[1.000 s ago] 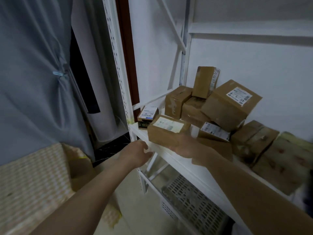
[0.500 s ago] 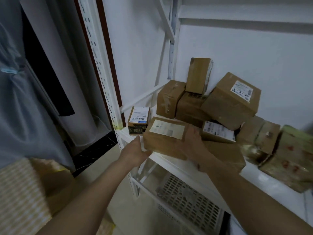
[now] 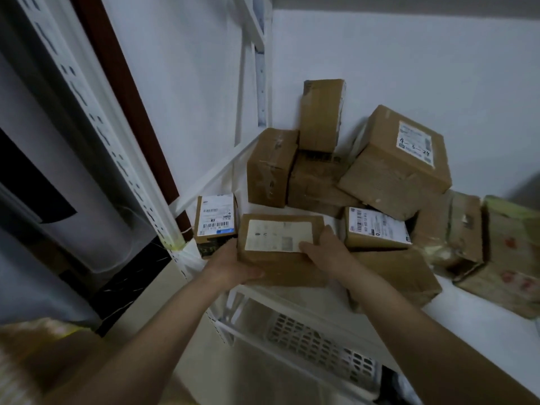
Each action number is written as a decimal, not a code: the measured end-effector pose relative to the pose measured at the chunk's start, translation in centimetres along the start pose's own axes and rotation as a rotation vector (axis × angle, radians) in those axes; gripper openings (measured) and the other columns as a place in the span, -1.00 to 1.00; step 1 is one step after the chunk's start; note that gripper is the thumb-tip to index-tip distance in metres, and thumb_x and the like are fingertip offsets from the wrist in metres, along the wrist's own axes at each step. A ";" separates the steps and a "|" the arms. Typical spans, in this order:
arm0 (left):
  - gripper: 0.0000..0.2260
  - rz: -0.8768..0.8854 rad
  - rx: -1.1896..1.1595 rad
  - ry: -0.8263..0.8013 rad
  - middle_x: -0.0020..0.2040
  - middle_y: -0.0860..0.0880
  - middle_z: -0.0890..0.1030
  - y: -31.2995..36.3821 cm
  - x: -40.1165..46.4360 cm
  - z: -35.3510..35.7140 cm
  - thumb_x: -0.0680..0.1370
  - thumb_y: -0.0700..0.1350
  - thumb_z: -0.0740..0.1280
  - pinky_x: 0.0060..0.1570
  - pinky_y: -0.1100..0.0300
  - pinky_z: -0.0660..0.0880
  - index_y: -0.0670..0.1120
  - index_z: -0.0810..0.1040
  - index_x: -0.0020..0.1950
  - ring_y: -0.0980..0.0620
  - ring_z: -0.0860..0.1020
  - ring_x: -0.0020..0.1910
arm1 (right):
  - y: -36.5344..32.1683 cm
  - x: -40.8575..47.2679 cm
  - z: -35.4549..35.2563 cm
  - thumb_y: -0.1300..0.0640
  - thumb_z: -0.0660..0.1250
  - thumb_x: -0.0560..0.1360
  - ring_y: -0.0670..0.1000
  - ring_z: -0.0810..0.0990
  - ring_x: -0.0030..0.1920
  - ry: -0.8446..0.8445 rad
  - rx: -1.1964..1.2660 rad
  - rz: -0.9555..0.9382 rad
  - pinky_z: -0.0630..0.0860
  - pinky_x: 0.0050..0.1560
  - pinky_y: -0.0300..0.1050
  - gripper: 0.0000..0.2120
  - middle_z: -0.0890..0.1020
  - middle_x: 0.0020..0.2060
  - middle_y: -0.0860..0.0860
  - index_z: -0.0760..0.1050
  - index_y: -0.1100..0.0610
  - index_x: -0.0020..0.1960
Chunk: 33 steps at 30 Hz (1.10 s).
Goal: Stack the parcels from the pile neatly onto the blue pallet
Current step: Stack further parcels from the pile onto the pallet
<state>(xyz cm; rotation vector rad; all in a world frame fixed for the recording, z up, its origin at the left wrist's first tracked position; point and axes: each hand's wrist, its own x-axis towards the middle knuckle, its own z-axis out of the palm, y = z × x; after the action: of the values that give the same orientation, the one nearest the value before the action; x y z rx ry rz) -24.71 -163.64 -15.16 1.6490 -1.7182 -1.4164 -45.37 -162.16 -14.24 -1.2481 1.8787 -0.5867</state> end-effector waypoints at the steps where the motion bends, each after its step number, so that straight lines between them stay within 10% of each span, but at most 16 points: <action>1: -0.46 0.029 -0.003 -0.013 0.17 -0.08 0.60 0.2 0.1 -0.1 0.34 -0.30 0.53 0.17 -0.07 0.51 -0.10 0.49 0.29 -0.12 0.57 0.15 | -0.2 0.0 -0.2 0.04 0.27 0.55 0.09 0.44 0.30 0.010 0.021 -0.008 0.42 0.24 -0.12 -0.36 0.42 0.35 0.12 0.06 0.24 0.49; 8: -0.60 0.263 0.123 -0.002 -0.14 0.31 0.60 3.0 0.1 -1.7 0.31 -0.07 0.56 -0.11 0.37 0.49 0.32 0.49 -0.03 0.25 0.58 -0.02 | -2.1 -1.3 -2.8 -0.02 0.35 0.49 0.06 0.43 0.27 0.101 0.063 -0.042 0.39 0.14 -0.16 -0.28 0.42 0.31 0.08 0.06 0.21 0.48; 14: -0.40 0.276 0.280 0.039 0.13 0.05 0.57 4.8 -0.5 -3.3 0.33 0.01 0.56 0.12 0.08 0.49 -0.01 0.43 0.30 0.03 0.53 0.11 | -3.1 -4.7 -3.8 -0.03 0.50 0.36 -0.01 0.50 0.20 0.164 0.233 -0.043 0.45 0.27 -0.03 -0.24 0.51 0.21 -0.01 0.19 0.13 0.41; 19: -0.42 0.380 0.278 -0.048 -0.03 0.13 0.53 7.4 -0.9 -2.2 0.31 -0.02 0.58 -0.32 0.38 0.43 -0.06 0.44 0.26 0.21 0.51 -0.15 | -2.4 -9.2 -5.8 0.06 0.58 0.27 -0.01 0.46 0.26 0.275 0.360 -0.049 0.44 0.29 -0.02 -0.17 0.47 0.26 -0.03 0.20 0.13 0.40; 33: -0.55 0.558 0.291 -0.376 0.08 0.11 0.64 15.3 -5.9 13.4 0.32 -0.03 0.58 -0.01 0.14 0.54 0.02 0.58 0.18 0.09 0.59 0.03 | 10.0 -22.7 -15.9 0.28 0.60 0.21 0.01 0.49 0.24 0.413 0.473 -0.032 0.47 0.27 0.07 -0.23 0.55 0.20 -0.03 0.35 0.05 0.32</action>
<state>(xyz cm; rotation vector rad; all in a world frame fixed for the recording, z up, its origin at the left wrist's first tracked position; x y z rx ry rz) -42.23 -155.87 -6.07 0.9194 -2.4453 -1.2886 -59.14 -138.13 -4.21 -0.8890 1.8863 -1.2997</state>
